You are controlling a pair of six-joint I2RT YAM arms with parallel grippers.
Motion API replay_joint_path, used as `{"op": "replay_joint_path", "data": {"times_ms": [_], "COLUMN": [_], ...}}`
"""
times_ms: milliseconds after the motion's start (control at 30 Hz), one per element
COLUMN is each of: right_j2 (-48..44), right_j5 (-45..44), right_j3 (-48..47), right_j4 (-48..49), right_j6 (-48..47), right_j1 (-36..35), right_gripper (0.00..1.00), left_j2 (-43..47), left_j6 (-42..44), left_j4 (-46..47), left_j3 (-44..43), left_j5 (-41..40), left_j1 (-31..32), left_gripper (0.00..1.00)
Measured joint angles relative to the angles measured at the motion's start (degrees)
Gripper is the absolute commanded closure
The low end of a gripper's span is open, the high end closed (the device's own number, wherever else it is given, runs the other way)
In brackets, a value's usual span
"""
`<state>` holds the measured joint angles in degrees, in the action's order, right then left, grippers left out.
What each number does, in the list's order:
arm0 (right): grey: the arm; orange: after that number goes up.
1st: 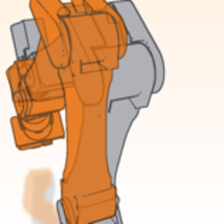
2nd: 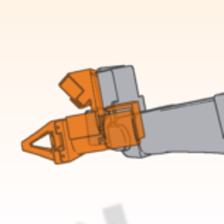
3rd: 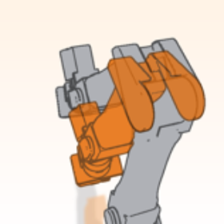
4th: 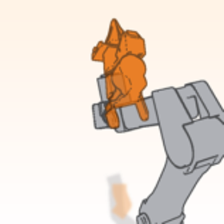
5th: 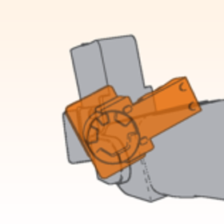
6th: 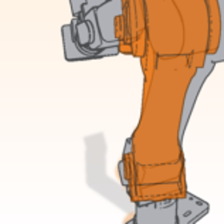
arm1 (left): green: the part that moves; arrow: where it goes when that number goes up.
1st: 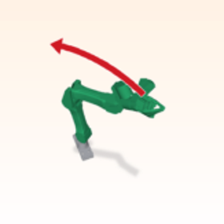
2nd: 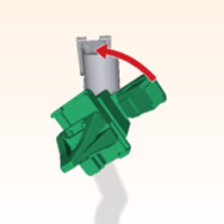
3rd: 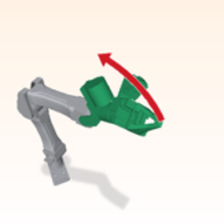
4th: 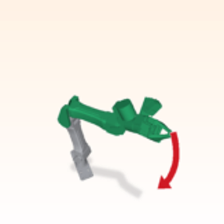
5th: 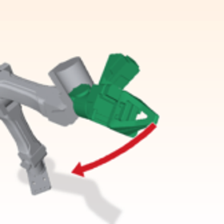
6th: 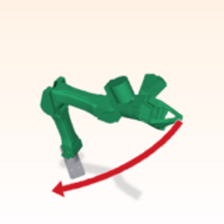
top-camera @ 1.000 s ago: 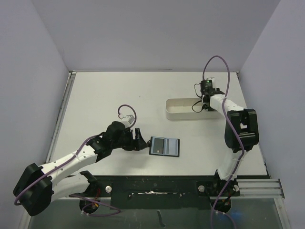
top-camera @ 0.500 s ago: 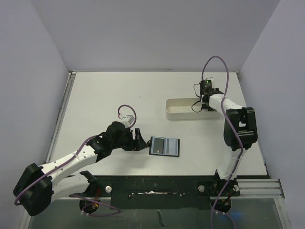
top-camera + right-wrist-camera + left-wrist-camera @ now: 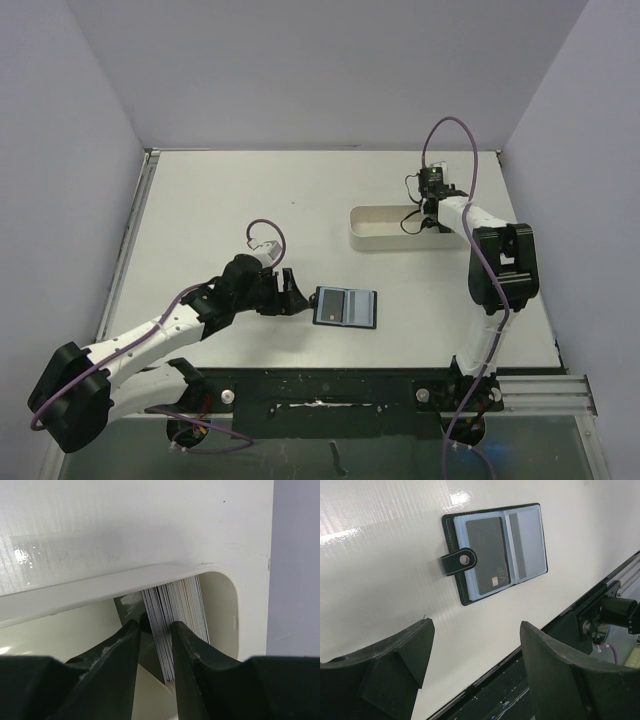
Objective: Put the credit cards into the card holder
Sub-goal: Pick up the credit card from the storage box.
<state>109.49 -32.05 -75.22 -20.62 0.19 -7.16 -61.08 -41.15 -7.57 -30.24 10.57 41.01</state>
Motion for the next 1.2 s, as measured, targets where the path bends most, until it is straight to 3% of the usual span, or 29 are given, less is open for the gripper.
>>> {"op": "replay_joint_path", "data": {"times_ms": [767, 900, 1200], "right_j2": [-1.68, -4.39, -14.60], "right_j5": [1.22, 1.84, 6.43], "right_j3": [-2.84, -4.55, -6.45], "right_j4": [-4.92, -8.39, -14.69], "right_j6": [0.35, 1.03, 5.01], "right_j1": [-1.22, -2.97, -10.40], "right_gripper": [0.93, 1.00, 1.00], "left_j2": [-1.40, -2.51, -3.78], "left_j6": [-0.07, -0.09, -0.39], "left_j4": [0.09, 0.11, 0.26], "left_j3": [0.00, 0.00, 0.00], "left_j5": [0.44, 0.70, 1.66], "left_j1": [-0.04, -0.07, -0.13], "left_gripper": [0.32, 0.33, 0.37]}}
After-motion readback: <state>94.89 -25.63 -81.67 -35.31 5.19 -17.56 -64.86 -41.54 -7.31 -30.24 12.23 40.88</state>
